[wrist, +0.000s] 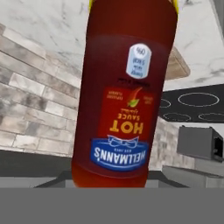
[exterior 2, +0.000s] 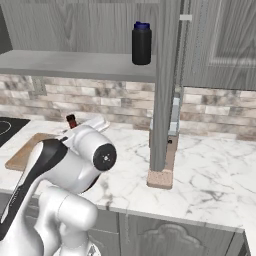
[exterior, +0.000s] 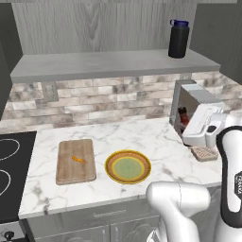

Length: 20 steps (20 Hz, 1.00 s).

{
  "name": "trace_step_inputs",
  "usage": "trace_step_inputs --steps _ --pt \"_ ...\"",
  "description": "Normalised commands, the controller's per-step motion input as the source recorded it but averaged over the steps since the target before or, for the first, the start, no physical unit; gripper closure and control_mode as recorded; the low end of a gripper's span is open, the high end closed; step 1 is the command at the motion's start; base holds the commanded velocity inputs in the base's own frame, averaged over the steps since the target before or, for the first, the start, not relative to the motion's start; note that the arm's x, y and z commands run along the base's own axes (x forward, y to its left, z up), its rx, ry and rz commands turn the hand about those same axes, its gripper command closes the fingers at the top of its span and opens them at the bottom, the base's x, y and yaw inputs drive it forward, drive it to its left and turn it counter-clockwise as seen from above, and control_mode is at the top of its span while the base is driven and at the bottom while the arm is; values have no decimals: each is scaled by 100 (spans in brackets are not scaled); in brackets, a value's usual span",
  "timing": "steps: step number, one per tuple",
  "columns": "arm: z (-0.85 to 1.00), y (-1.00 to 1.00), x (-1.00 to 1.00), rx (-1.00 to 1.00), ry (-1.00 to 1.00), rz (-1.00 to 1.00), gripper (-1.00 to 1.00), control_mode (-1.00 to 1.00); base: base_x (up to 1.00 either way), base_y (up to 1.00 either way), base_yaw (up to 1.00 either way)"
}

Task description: Pick the shrimp from the plate and place it on the cutting board. Then pick the condiment bottle from the cabinet and place it next to the cutting board.

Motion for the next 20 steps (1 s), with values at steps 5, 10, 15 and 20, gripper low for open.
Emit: trace_step_inputs --steps 5,10,15,20 --pt "-58 0 -1 6 -5 8 100 -100 0 0 0" --pt "-56 2 -3 8 -7 8 100 -100 0 0 0" --pt "-47 5 -5 10 -8 8 100 -100 0 0 0" --pt "-41 8 -4 10 -5 7 100 -100 0 0 0"
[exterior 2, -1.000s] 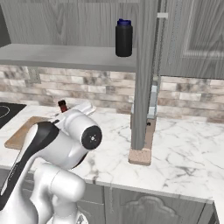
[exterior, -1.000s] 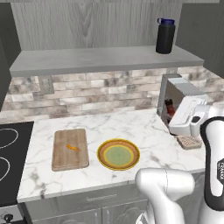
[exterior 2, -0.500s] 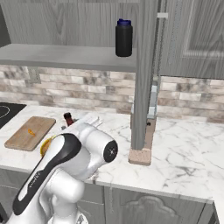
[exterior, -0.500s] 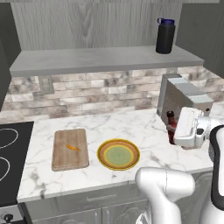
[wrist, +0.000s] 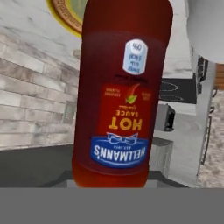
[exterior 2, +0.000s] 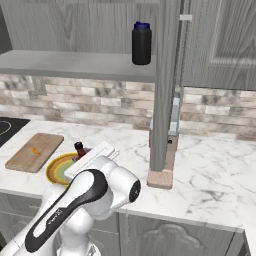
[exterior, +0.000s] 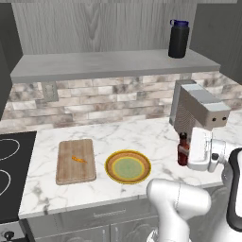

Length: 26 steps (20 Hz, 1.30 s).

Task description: Pick the shrimp from the plate and place it on the cutting board. Then pick the condiment bottle from the cabinet and place it next to the cutting board.

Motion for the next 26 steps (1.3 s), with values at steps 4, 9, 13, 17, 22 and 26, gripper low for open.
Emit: trace_step_inputs --steps 4,9,13,17,22,26 --pt "-37 10 0 11 -1 6 100 -100 0 0 0" --pt "-26 4 0 12 0 5 100 -100 0 0 0" --pt "-4 0 0 10 -1 2 100 -100 0 0 0" --pt "0 0 0 8 -4 0 100 -100 0 0 0" --pt "-2 -2 0 8 -4 0 100 -100 0 0 0" --pt "-8 -1 0 8 -3 0 100 -100 0 0 0"
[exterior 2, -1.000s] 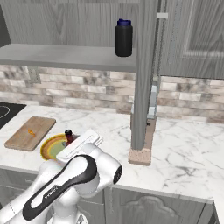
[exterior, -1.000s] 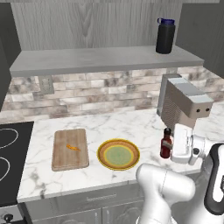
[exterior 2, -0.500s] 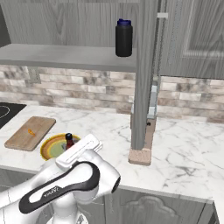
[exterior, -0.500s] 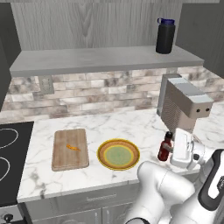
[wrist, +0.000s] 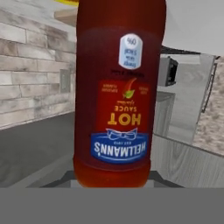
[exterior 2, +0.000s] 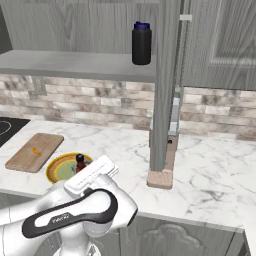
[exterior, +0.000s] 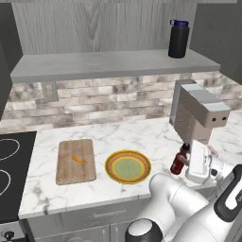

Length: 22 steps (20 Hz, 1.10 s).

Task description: Pick the shrimp from the plate and place it on the cutting board. Then pick the condiment bottle from the cabinet and place it next to the cutting board.

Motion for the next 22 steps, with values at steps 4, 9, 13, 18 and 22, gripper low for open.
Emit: trace_step_inputs --steps 4,9,13,18,22 --pt "-13 -1 1 5 -1 0 100 -100 0 0 0" --pt "-12 -1 14 2 0 0 100 -100 0 0 0" --pt "-8 0 25 0 0 0 100 -100 0 0 0" --pt "-17 0 29 0 0 0 100 -100 0 0 0" --pt "-23 0 23 -2 0 0 100 -100 0 0 0"
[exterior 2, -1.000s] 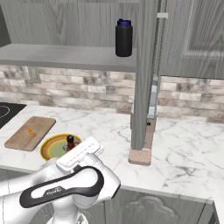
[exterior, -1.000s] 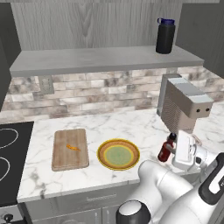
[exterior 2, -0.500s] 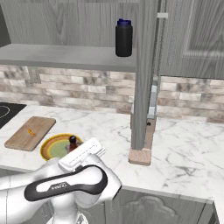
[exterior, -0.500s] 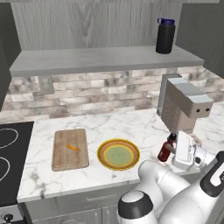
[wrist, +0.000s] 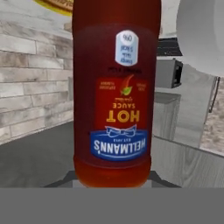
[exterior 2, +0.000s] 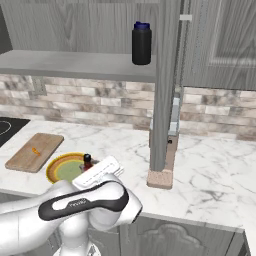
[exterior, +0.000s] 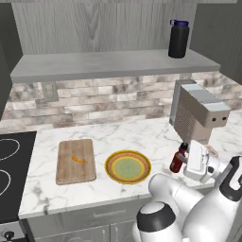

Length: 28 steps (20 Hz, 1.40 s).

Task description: Pick the shrimp from the plate and place it on the cutting board. Then pick the condiment bottle from the cabinet and place it next to the cutting board.

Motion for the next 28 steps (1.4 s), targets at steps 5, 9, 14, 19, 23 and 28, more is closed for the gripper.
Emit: trace_step_inputs --steps 5,9,14,19,23,28 --pt "-27 0 16 0 0 0 100 -100 0 0 0" --pt "-25 0 15 0 0 0 100 -100 0 0 0" --pt "-23 0 17 0 0 0 100 -100 0 0 0" --pt "-21 0 18 0 0 0 100 -100 0 0 0" --pt "-20 0 18 0 0 0 100 -100 0 0 0" --pt "-20 0 19 0 0 0 100 -100 0 0 0"
